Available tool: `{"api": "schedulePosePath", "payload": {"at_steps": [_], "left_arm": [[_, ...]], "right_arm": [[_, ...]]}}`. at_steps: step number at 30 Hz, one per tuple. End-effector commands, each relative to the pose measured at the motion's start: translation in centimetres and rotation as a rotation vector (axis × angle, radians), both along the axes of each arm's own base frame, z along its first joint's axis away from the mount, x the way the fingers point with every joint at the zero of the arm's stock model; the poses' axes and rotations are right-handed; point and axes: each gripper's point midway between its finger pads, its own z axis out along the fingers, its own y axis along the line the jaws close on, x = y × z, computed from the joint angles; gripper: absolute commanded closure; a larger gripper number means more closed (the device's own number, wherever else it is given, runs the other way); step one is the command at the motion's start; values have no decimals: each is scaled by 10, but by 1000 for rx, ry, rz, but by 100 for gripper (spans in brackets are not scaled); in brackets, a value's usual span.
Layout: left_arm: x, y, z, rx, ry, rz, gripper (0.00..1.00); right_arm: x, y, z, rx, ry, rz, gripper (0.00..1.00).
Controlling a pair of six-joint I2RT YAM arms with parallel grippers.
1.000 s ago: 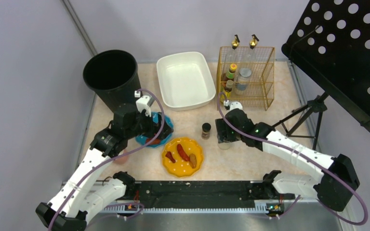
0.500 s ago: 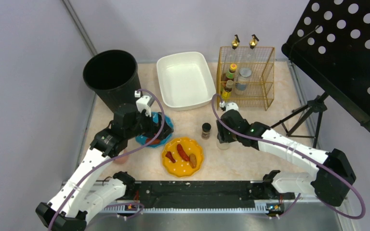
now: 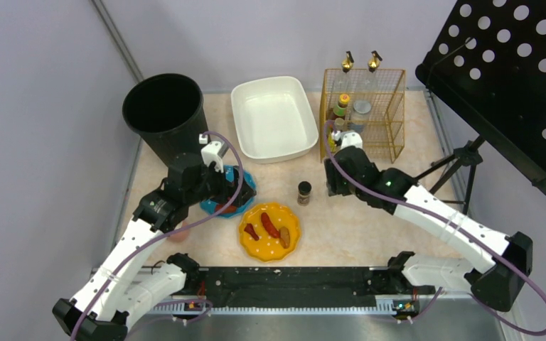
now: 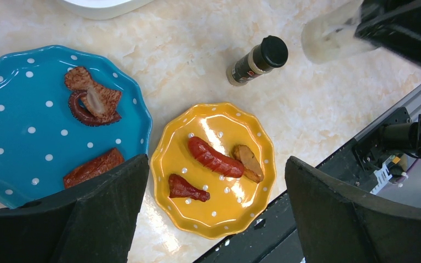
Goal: Clear the kitchen counter
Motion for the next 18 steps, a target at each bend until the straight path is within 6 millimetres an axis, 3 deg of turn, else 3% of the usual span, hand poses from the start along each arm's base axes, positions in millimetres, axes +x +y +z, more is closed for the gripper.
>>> {"api": "schedulePosePath", "payload": {"at_steps": [1,14,18], "left_arm": [[1,-1,5,-11,-20,-2,2],[1,-2,5,-11,-21,-4,2],[0,-2,5,-12,-22,-7,2]], "right_arm": [[19,-17,78,13,-208,-79,100],[78,-76,143,-106,-384,-298,100],[94,-83,161,-153,-449,-334,100]]}}
